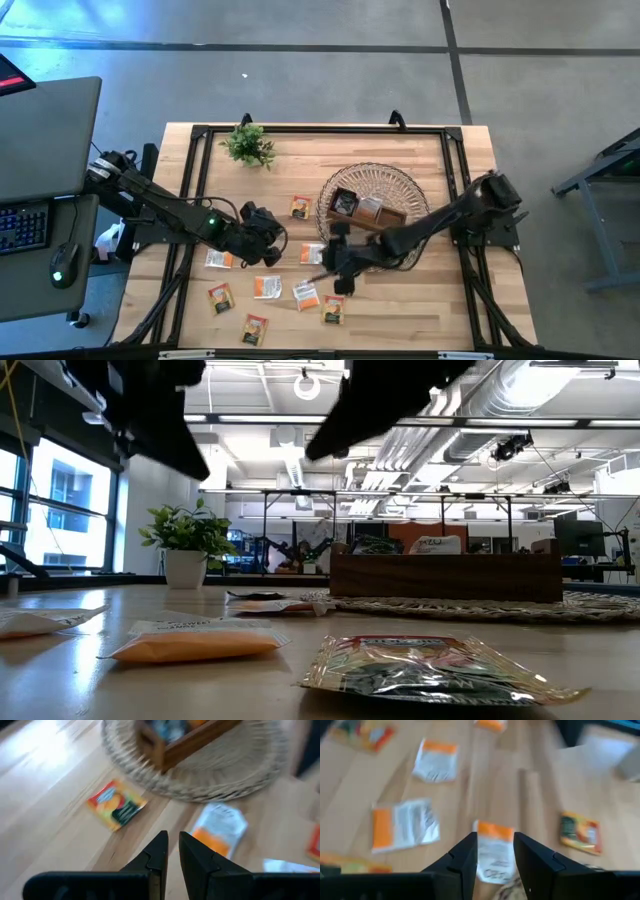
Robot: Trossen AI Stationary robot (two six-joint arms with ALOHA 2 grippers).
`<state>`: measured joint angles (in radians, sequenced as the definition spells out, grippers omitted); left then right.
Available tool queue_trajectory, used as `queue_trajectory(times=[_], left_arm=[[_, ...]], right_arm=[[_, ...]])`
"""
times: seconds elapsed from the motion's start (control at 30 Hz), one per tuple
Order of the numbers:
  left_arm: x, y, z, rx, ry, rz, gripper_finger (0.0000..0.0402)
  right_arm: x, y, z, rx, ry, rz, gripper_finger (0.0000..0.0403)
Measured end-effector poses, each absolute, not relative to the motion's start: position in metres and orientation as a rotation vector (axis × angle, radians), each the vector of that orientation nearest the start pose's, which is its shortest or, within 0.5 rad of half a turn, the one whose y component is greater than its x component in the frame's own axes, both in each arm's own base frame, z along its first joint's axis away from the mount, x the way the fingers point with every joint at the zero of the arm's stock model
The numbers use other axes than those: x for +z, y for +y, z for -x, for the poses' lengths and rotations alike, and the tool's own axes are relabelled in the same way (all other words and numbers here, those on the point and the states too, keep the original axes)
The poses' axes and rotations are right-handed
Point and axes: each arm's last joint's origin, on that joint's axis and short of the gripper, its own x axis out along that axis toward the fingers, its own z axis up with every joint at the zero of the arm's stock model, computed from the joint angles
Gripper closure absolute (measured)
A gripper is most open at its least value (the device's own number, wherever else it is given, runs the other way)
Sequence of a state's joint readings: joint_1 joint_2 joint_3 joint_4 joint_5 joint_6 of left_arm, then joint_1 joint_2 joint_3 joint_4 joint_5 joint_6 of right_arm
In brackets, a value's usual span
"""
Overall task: Pick & Place Tea
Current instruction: Put the white tea bag into the middle section of the wooden organizer
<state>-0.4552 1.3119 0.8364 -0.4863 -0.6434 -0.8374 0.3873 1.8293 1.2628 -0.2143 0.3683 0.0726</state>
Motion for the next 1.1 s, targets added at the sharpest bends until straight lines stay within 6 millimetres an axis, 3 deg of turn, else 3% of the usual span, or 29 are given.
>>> queue_trajectory(times=[0.2,0.33,0.63,0.87,1.1], left_arm=[[0.202,-0.085,-0.244,0.574,0.775,0.354,0.0358],[0.179,-0.076,-0.267,0.523,0.853,0.362,0.0358],[0.138,-0.052,-0.306,0.362,0.926,0.491,0.0358],[0.131,-0.060,-0.310,0.317,0.933,0.543,0.0358],[0.132,-0.076,-0.309,0.260,0.923,0.581,0.0358]], right_arm=[[0.162,0.153,-0.379,0.051,0.812,0.274,0.0279],[0.141,0.152,-0.381,0.050,0.866,0.304,0.0279],[0.116,0.136,-0.386,0.019,0.953,0.487,0.0279],[0.114,0.122,-0.390,-0.021,0.973,0.655,0.0287],[0.112,0.115,-0.387,-0.071,1.020,0.847,0.0340]])
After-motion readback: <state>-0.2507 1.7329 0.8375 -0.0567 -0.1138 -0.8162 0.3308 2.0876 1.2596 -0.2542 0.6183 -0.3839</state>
